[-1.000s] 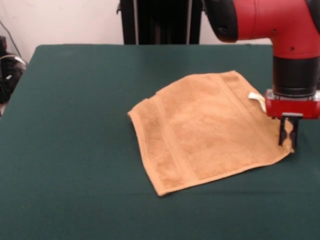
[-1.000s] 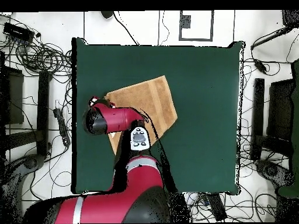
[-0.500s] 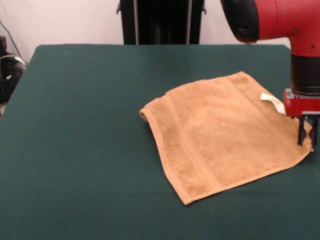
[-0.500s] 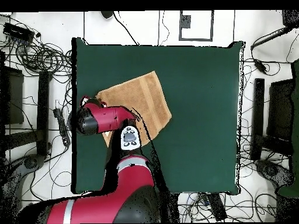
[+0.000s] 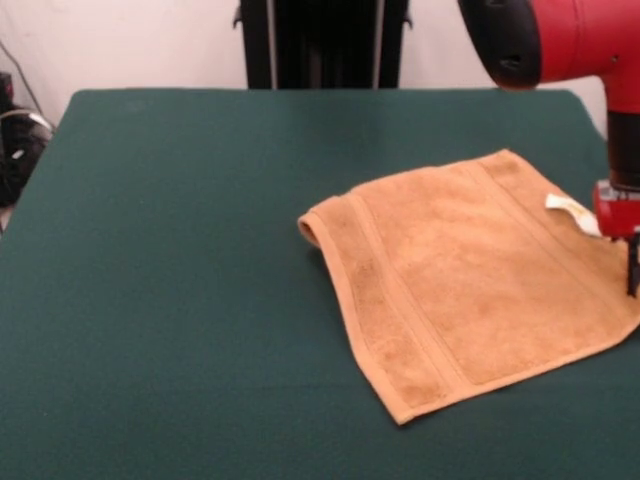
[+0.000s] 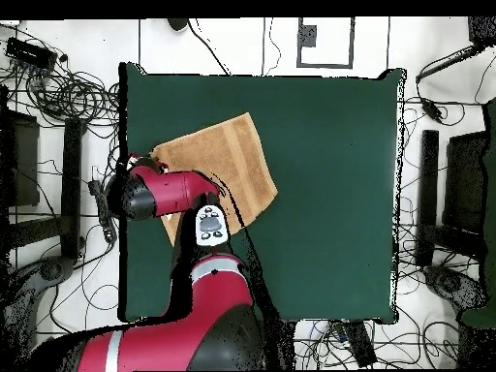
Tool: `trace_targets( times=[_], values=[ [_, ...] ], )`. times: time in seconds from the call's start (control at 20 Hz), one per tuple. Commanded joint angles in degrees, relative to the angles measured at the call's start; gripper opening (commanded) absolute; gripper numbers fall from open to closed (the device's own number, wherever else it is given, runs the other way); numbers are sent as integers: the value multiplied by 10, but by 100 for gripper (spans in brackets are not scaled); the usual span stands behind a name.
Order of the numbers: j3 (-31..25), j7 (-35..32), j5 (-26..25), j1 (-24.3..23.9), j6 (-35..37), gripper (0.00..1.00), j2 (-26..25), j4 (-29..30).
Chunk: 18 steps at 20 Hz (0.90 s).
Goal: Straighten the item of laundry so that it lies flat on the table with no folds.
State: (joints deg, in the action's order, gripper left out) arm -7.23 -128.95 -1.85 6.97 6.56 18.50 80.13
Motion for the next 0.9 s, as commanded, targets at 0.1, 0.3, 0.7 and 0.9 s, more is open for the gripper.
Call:
trace_targets(
  times=[0.1, 0.3, 0.7, 0.9],
  values=[
    [-91, -43, 38, 21, 69, 0, -25, -37],
    [-80, -50, 46, 33, 86, 0, -25, -52],
    [-89, -53, 52, 31, 76, 0, -31, -55],
    [-92, -54, 58, 31, 76, 0, -33, -58]
  ],
)
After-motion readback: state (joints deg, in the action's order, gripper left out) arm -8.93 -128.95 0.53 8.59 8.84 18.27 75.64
